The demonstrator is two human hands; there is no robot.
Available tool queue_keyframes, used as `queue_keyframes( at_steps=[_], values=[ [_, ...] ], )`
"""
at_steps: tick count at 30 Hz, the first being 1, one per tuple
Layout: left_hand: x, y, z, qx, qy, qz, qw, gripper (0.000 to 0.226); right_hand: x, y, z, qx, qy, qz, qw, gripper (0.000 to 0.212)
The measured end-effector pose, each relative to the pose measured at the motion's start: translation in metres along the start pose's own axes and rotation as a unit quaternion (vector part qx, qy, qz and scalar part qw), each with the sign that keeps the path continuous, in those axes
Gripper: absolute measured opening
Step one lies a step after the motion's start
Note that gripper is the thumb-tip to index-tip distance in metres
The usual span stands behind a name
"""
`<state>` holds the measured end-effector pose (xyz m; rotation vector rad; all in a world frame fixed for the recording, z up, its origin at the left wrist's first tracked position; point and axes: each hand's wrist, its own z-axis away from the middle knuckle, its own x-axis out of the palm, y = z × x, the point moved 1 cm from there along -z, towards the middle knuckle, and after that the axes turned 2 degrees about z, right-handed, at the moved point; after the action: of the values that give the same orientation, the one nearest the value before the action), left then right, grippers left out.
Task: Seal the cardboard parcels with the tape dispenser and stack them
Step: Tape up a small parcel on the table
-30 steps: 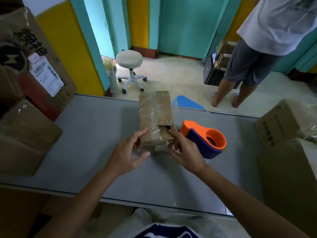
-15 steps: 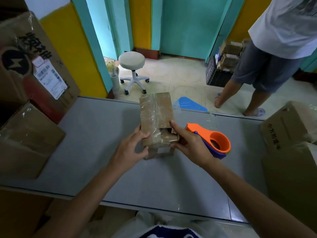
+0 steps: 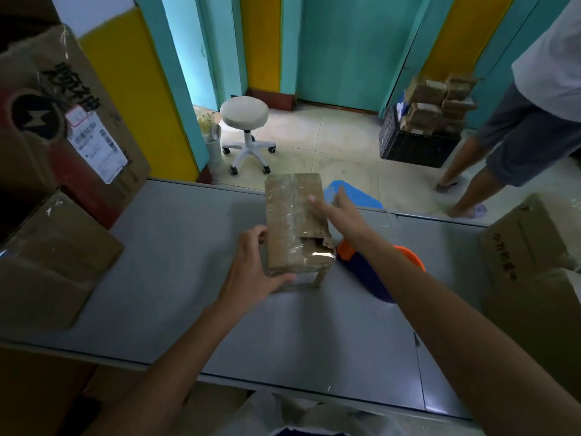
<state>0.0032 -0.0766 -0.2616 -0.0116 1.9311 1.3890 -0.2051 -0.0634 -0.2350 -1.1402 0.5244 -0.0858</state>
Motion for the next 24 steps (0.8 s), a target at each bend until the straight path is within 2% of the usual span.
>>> queue_keyframes(
  at_steps=[2,4,6,7,12,15,17,20,24],
  values=[
    [0.002,-0.001,-0.002,-0.034,-0.047,0.025,0.998,0.114,0.012,0.002,-0.002,-0.003,0.010,-0.057,0.998,0.109],
    [0.004,-0.004,-0.003,-0.044,-0.075,0.058,0.995,0.118,0.020,0.001,0.001,-0.035,0.047,-0.082,0.995,0.084],
    [0.006,-0.007,-0.003,-0.053,-0.076,0.105,0.990,0.114,0.020,0.000,0.000,-0.081,0.050,-0.013,0.995,0.054],
    [0.008,-0.009,-0.003,-0.060,-0.078,0.124,0.987,0.111,0.018,-0.002,0.001,-0.089,0.039,0.012,0.995,0.046],
    [0.008,-0.002,-0.003,-0.067,-0.065,0.136,0.986,0.110,0.017,-0.006,0.005,-0.065,0.066,-0.017,0.996,0.052],
    [-0.002,0.022,-0.011,-0.015,-0.028,0.080,0.996,0.109,0.005,-0.023,0.009,-0.070,0.080,-0.066,0.992,0.065],
    [-0.007,0.044,-0.024,0.039,-0.008,0.076,0.996,0.108,-0.019,-0.044,0.012,-0.107,0.099,-0.091,0.985,0.071],
    [0.005,0.088,-0.047,0.080,-0.018,0.127,0.989,0.109,-0.074,-0.076,0.027,-0.157,0.150,-0.085,0.972,0.065],
    [0.048,0.153,-0.068,0.132,-0.054,0.164,0.976,0.112,-0.157,-0.082,0.052,-0.167,0.220,-0.029,0.961,0.057]
  ],
)
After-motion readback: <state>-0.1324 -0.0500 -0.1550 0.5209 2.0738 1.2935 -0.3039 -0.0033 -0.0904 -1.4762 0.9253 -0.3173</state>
